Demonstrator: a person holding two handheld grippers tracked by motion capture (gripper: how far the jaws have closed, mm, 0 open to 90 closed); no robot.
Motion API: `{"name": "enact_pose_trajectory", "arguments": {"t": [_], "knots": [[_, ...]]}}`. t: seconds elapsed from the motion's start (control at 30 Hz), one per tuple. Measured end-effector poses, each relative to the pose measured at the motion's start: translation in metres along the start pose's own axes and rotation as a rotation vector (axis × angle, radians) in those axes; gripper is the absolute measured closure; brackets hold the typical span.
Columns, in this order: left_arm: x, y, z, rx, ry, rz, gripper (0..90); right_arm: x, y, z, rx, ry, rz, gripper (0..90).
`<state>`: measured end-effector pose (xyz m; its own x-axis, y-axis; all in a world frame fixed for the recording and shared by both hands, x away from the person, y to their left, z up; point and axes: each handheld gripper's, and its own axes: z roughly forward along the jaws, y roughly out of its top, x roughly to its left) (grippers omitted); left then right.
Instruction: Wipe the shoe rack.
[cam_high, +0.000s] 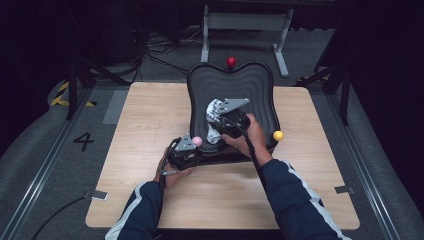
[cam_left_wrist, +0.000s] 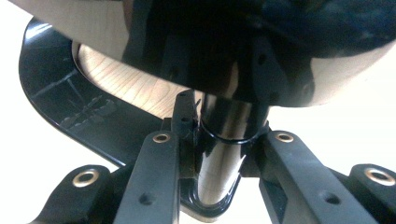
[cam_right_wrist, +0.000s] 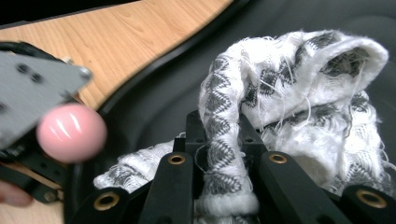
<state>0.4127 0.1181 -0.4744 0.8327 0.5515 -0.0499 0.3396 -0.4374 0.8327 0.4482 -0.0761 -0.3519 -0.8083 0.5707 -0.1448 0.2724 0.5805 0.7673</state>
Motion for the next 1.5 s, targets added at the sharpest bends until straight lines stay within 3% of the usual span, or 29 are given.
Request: {"name": "enact_pose_trajectory", "arguments": {"t": [0.17, 0.4, 0.7, 1.13, 1.37, 1.5], "knots": [[0.0, 0.0, 0.0, 0.002, 0.001, 0.006, 74.4, 0.015, 0.009, 0.009, 0.01, -0.002, -0.035, 80.4], [0.0, 0.0, 0.0, 0.002, 0.003, 0.003, 74.4, 0.014, 0.008, 0.009, 0.009, -0.016, -0.046, 80.6], [0.0, 0.0, 0.0, 0.009, 0.005, 0.009, 74.3, -0.012, -0.007, -0.01, 0.027, -0.099, -0.005, 80.6], [-0.001, -0.001, 0.0, 0.011, 0.002, 0.005, 74.1, -0.067, -0.042, -0.049, 0.056, -0.196, 0.098, 80.8], [0.0, -0.001, 0.0, 0.012, -0.003, 0.0, 74.0, -0.088, -0.059, -0.066, 0.063, -0.238, 0.138, 80.8], [0.0, -0.001, 0.0, 0.013, -0.002, -0.001, 73.9, -0.092, -0.065, -0.07, 0.063, -0.25, 0.143, 80.9]]}}
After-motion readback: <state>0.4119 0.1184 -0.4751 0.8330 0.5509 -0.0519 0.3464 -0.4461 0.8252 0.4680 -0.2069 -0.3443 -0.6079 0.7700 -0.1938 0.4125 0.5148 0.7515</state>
